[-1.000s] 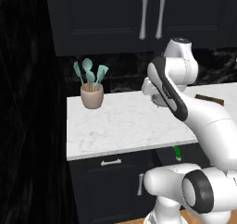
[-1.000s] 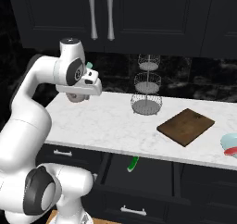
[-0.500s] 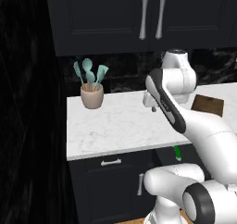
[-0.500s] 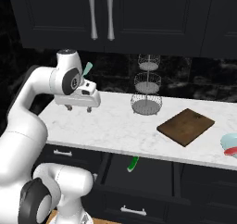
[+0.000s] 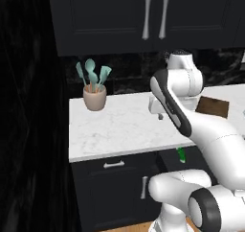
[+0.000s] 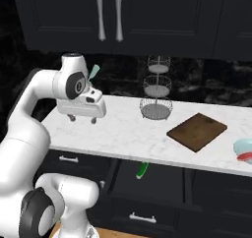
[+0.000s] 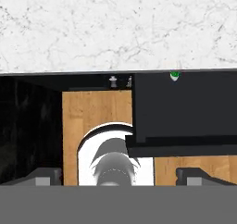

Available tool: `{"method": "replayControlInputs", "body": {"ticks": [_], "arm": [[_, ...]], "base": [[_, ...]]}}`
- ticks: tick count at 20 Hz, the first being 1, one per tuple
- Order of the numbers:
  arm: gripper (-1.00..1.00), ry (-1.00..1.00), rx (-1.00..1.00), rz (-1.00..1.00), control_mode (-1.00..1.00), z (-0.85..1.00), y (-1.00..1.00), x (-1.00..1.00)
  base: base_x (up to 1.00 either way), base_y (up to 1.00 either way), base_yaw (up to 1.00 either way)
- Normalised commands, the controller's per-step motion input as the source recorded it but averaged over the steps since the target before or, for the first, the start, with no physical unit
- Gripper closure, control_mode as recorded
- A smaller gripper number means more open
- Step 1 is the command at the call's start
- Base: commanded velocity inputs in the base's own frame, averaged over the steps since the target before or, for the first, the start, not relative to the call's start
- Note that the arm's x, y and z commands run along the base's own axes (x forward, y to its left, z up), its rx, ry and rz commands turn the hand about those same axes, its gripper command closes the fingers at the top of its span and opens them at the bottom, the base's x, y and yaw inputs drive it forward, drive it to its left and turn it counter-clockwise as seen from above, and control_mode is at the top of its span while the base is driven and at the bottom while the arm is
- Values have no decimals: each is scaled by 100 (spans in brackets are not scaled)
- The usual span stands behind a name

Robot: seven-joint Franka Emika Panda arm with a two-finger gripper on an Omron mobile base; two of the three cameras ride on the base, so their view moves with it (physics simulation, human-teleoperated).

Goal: Pick up the knife from the drawer and place it on the cutting board. Then place the meat from the plate to the cutting board.

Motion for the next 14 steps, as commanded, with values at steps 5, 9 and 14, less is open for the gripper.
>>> {"method": "replayControlInputs", "body": {"ticks": [5, 9, 14], "arm": [[-100, 0, 0, 0, 100, 0, 0, 0], [-100, 0, 0, 0, 100, 0, 0, 0], [-100, 0, 0, 0, 100, 0, 0, 0]], "base": [[-100, -58, 11], [-63, -100, 22], [-3, -100, 31]]}}
